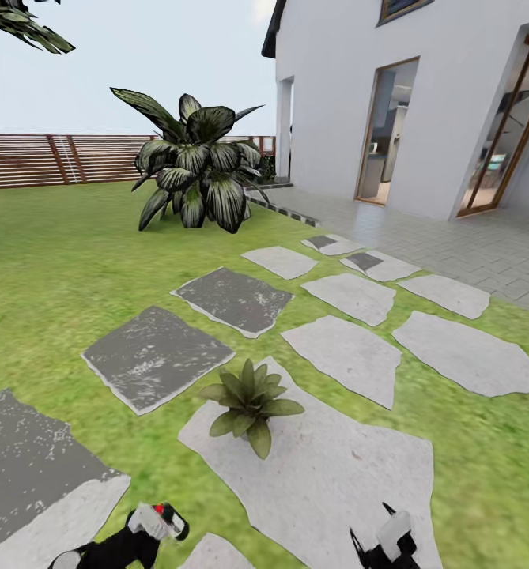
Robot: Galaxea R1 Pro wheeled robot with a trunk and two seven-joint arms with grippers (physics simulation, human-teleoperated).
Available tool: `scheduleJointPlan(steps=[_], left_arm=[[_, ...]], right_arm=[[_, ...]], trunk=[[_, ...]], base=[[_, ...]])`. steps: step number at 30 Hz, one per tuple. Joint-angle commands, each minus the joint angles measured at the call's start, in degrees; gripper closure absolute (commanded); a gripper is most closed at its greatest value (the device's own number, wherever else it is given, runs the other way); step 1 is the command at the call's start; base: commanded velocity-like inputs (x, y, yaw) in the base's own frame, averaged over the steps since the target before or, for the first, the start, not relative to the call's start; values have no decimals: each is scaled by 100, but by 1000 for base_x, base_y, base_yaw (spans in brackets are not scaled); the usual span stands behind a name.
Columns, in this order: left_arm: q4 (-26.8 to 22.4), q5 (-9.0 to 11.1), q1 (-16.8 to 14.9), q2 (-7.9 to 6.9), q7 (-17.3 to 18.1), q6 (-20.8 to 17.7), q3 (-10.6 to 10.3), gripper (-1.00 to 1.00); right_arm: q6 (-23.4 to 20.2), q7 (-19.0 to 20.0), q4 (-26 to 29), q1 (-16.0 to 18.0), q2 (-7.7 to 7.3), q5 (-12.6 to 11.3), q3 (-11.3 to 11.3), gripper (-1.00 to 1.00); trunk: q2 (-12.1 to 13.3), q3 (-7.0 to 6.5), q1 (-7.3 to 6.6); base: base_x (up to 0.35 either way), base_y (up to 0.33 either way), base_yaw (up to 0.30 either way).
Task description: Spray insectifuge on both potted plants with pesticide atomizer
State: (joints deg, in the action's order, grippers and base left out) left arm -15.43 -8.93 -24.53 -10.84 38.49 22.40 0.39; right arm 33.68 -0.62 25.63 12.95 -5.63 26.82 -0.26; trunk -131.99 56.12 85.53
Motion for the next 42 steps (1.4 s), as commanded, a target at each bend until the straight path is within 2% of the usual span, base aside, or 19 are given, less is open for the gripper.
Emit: scheduleJointPlan(steps=[1, 3, 4, 8, 11, 14, 17, 20, 23, 26, 30, 40, 41, 42], left_arm=[[-1, -190, -144, -78, 364, -54, -67, 100], [-1, -562, -423, -165, 929, -240, -167, 100], [2, -902, -600, -191, 1215, -395, -203, 100], [-42, -1742, -929, -149, 1533, -864, -235, 100], [-181, -2199, -1089, -116, 1729, -1163, -239, 100], [-420, -2484, -1156, -48, 2167, -1316, -241, 100], [-707, -2613, -1178, -1, 2573, -1369, -241, 100], [-818, -2719, -1183, 49, 2726, -1384, -246, 100], [-811, -2819, -1084, 146, 2627, -1284, -227, 100], [-833, -2723, -986, 244, 2630, -1272, -232, 100], [-847, -2603, -902, 251, 2652, -1259, -237, 100], [-865, -2653, -895, 312, 2359, -1070, -298, 100], [-865, -2660, -897, 322, 2326, -1038, -301, 100], [-865, -2672, -900, 337, 2294, -1007, -305, 100]], right_arm=[[-81, 224, 25, 43, -1, 202, 1, -100], [-265, 801, 68, 157, -5, 418, 6, -100], [-386, 1239, 101, 271, -6, 497, 7, -100], [-630, 2217, 137, 594, -12, 576, 5, -100], [-786, 2948, 142, 862, -38, 591, 1, -100], [-878, 3572, 148, 1062, -48, 635, 4, -100], [-906, 3806, 195, 1173, -41, 714, 4, -100], [-915, 3895, 273, 1207, -5, 732, 1, -100], [-957, 3992, 370, 1229, 93, 741, -97, -100], [-891, 4088, 366, 1233, 191, 744, -132, -100], [-876, 4043, 305, 1231, 320, 760, -83, -100], [-894, 4299, 449, 1260, 640, 768, -262, -100], [-895, 4331, 481, 1260, 641, 767, -264, 100], [-896, 4363, 513, 1261, 645, 766, -269, 100]], trunk=[[-2, 6, -1], [-2, 6, -1], [-2, 6, -1], [-2, 6, -1], [-2, 6, -1], [-2, 6, -1], [-2, 6, -1], [-2, 6, -1], [-2, 6, -1], [-2, 6, -1], [-2, 6, -1], [-2, 6, -1], [-2, 6, -1], [-2, 6, -1]], base=[[0, 0, 0], [0, 0, 0], [0, 0, 0], [0, 0, 0], [0, 0, 0], [0, 0, 0], [0, 0, 0], [0, 0, 0], [0, 0, 0], [0, 0, 0], [0, 0, 0], [0, 0, 0], [0, 0, 0], [0, 0, 0]])
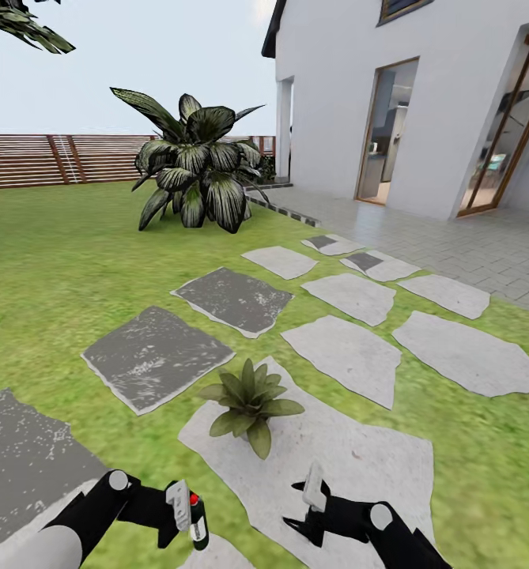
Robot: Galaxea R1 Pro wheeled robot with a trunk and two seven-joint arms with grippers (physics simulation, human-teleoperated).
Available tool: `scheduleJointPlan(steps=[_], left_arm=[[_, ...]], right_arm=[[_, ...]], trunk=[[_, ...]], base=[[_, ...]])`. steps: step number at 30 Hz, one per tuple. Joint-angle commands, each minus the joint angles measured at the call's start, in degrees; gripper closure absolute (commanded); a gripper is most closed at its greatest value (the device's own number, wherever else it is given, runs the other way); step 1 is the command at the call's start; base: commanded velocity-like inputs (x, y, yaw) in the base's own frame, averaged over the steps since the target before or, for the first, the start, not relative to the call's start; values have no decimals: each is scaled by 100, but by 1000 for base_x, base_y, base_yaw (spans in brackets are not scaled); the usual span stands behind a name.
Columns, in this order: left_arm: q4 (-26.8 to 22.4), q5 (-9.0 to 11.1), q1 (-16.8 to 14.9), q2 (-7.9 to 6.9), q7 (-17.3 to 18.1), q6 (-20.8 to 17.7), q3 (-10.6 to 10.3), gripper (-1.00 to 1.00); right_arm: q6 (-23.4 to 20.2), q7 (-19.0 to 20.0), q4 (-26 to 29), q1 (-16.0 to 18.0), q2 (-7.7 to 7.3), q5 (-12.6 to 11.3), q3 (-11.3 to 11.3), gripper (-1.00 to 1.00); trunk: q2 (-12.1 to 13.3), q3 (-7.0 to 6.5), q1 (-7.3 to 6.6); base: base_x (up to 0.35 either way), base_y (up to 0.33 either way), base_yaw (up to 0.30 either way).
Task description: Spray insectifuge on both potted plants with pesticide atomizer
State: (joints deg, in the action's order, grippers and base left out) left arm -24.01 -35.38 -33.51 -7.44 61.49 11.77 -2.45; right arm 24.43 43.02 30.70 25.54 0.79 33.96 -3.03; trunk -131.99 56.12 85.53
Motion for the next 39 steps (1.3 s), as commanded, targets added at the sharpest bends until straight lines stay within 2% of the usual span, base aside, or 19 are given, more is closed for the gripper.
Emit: scheduleJointPlan(steps=[1, 7, 10, 11, 14, 17, 23, 27, 30, 39], left_arm=[[-7, -35, -3, 6, -38, 88, -23, 100], [-44, -45, -6, 60, -215, 249, -66, 100], [-49, -59, -8, 158, -223, 254, -162, 100], [-50, -68, -9, 219, -232, 255, -293, 100], [-51, -79, -15, 315, -278, 255, -429, 100], [-51, -82, -25, 404, -317, 255, -477, 100], [-53, -104, -46, 551, -329, 255, -506, 100], [-58, -259, -56, 640, -330, 250, -613, 100], [-59, -322, -58, 707, -330, 247, -650, 100], [-60, -339, -59, 744, -330, 246, -660, 100]], right_arm=[[28, 32, 39, 2, 6, 51, 4, 100], [27, 224, 178, 6, 111, 54, -6, 100], [27, 321, 184, 8, 207, 58, -15, 100], [27, 739, 192, 8, 242, 58, -18, 100], [27, 817, 253, 10, 280, 58, -21, 100], [27, 953, 311, 11, 295, 58, -22, 100], [27, 1020, 377, 12, 329, 59, -22, 100], [27, 1024, 383, 12, 344, 59, -22, 100], [27, 1025, 384, 17, 410, 59, -22, 100], [27, 1026, 384, 38, 447, 59, -22, 100]], trunk=[[-2, 5, -1], [-2, 5, -1], [-2, 5, -1], [-2, 5, -1], [-2, 5, -1], [-2, 5, -1], [-2, 5, -1], [-2, 5, -1], [-2, 5, -1], [-2, 5, -1]], base=[[0, 0, 0], [0, 0, 0], [0, 0, 0], [0, 0, 0], [0, 0, 0], [0, 0, 0], [0, 0, 0], [0, 0, 0], [0, 0, 0], [0, 0, 0]])
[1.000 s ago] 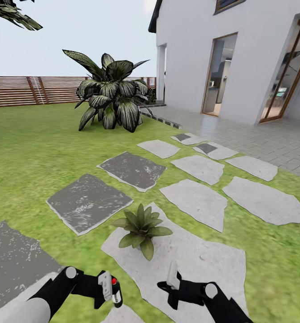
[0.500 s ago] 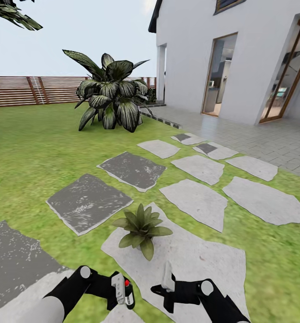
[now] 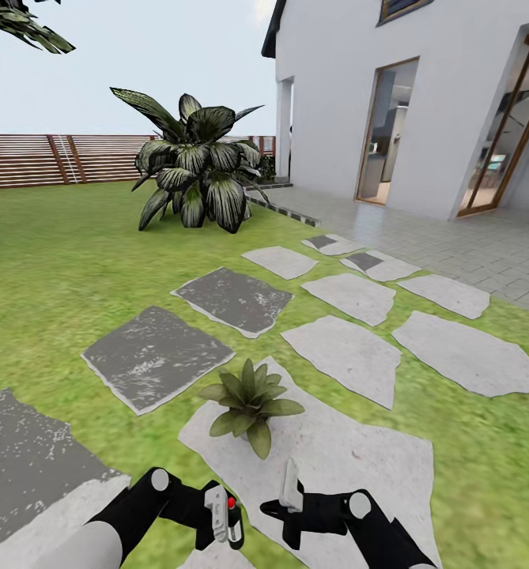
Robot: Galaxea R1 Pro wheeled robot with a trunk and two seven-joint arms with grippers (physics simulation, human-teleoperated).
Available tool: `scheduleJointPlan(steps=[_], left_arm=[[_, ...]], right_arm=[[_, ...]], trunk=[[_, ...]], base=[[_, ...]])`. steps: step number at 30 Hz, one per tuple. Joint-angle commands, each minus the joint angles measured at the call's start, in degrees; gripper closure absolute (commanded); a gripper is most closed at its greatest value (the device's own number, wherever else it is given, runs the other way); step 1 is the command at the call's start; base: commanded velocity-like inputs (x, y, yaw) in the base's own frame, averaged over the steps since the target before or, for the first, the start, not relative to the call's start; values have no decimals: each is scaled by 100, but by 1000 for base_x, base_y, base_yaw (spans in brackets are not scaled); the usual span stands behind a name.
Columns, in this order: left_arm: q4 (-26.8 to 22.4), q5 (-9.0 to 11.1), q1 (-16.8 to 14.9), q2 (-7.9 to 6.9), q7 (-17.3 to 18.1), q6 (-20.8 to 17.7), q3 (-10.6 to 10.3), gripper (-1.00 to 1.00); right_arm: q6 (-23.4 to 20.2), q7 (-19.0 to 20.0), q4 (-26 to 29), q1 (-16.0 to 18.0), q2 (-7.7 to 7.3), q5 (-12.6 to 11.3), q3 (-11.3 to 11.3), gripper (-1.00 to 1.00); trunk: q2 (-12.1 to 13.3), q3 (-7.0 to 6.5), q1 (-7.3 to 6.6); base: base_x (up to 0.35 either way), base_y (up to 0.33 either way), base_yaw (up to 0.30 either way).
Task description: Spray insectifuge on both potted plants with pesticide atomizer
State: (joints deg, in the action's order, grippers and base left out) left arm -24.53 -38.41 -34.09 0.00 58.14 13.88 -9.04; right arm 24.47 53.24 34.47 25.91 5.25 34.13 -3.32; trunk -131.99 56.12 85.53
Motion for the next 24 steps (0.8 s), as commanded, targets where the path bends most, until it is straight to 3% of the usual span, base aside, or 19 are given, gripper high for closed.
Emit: scheduleJointPlan(steps=[1, 4, 8, 11, 24], left_arm=[[-8, -36, -2, 0, 4, 37, -1, 100], [-8, -29, -2, 0, 7, 43, -58, 100], [-8, -23, -5, 3, 11, 52, -362, 100], [-36, -16, -7, 1, 25, 66, -469, 100], [-169, -1, -5, 47, 74, 76, -507, 100]], right_arm=[[23, 5, 7, 2, 2, 41, 6, 100], [23, 5, 7, 2, 2, 41, 6, 100], [23, 2, 7, 2, 3, 41, 6, 100], [23, 2, 7, 2, 3, 41, 6, 100], [23, 2, 7, 2, 3, 48, 6, 100]], trunk=[[-2, 5, -1], [-2, 5, -1], [-2, 5, -1], [-2, 5, -1], [-2, 5, -1]], base=[[0, 0, 0], [0, 0, 0], [0, 0, 0], [0, 0, 0], [0, 0, 0]])
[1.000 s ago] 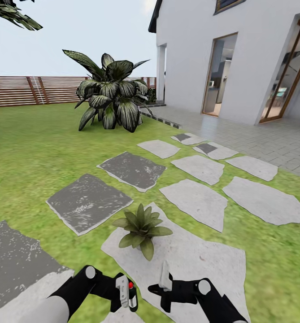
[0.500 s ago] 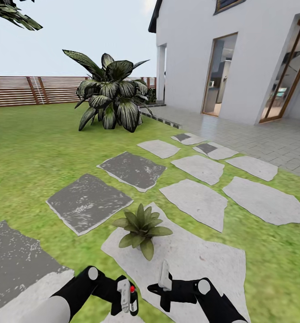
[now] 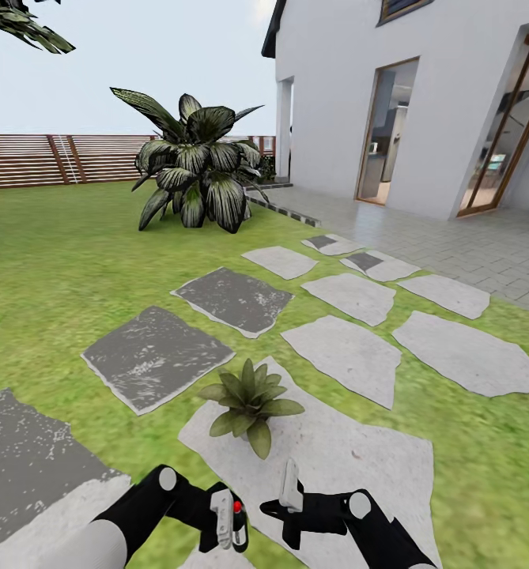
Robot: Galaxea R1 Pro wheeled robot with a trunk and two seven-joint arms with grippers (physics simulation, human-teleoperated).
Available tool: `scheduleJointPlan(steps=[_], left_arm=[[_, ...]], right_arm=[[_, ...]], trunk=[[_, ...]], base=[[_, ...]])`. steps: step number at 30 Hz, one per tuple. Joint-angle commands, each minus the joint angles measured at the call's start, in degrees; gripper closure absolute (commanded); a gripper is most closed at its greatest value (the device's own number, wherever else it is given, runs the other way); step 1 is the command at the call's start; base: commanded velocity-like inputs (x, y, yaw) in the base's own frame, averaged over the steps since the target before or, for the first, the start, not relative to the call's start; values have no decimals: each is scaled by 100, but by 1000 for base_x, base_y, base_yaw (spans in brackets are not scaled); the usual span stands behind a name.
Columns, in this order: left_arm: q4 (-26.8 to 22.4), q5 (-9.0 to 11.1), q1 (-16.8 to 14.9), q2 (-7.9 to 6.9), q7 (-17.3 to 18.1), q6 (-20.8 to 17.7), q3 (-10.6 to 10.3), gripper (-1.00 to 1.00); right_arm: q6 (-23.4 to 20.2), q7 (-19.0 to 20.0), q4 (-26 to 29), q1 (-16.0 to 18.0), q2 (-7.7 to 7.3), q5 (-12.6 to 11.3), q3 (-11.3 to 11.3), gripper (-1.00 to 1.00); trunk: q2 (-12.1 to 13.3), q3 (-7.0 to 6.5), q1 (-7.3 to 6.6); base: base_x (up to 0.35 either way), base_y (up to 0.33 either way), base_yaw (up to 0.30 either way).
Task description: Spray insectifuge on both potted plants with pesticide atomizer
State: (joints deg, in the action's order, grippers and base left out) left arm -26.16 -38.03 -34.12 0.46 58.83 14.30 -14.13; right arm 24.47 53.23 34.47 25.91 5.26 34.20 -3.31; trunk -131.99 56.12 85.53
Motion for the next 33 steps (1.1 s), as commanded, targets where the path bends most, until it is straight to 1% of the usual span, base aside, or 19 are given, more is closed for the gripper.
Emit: scheduleJointPlan(steps=[1, 20, 33], left_arm=[[-9, -39, 0, 13, 6, 35, 4, 100], [-3, -38, 11, 244, 15, 106, 7, 100], [5, -37, 11, 310, 15, 108, 7, 100]], right_arm=[[23, 3, 7, 2, 2, 42, 6, 100], [23, 3, 7, 2, 2, 43, 6, 100], [23, 3, 15, 2, 2, 43, 6, 100]], trunk=[[-2, 5, -1], [-2, 5, -1], [-2, 5, -1]], base=[[0, 0, 0], [0, 0, 0], [0, 0, 0]])
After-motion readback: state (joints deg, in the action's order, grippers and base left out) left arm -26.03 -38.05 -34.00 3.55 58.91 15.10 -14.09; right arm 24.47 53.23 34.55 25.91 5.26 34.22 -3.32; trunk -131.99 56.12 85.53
